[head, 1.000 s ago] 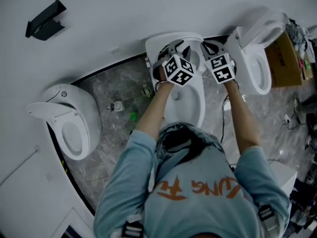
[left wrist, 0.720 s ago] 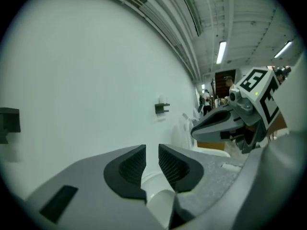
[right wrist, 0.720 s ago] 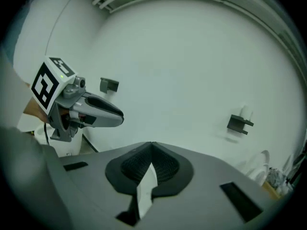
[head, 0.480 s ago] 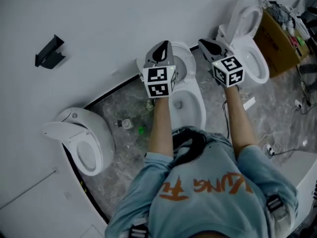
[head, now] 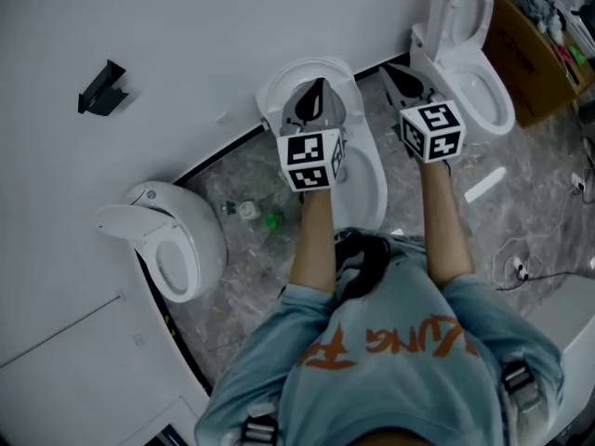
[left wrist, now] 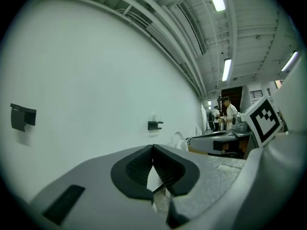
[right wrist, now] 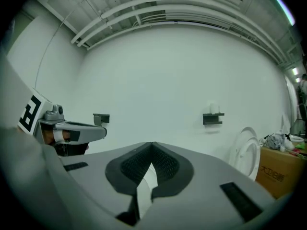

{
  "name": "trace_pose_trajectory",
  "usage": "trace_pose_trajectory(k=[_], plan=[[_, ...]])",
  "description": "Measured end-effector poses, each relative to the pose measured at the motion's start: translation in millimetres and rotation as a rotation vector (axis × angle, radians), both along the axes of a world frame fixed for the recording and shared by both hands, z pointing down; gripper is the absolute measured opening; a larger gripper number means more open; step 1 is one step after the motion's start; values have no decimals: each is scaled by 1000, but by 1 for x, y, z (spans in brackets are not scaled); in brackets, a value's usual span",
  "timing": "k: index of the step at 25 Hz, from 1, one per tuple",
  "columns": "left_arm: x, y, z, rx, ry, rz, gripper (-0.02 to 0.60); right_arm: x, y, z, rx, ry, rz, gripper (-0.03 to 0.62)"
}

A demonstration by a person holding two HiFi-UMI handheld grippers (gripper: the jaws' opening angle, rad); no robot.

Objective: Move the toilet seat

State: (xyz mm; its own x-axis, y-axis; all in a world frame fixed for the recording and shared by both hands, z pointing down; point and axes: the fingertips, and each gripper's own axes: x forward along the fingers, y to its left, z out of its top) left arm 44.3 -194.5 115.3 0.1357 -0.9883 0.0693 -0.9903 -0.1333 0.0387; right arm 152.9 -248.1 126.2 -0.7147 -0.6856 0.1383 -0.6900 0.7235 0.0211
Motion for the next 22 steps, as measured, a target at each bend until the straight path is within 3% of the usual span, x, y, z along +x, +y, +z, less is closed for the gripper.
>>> trace_pose_trajectory(k=[12, 22], plan=[[42, 32, 6, -1, 6, -88, 3, 53, 24, 3, 18, 22, -49, 0], [36, 40, -2, 11, 7, -156, 2, 55, 29, -13, 63, 15, -82, 0]])
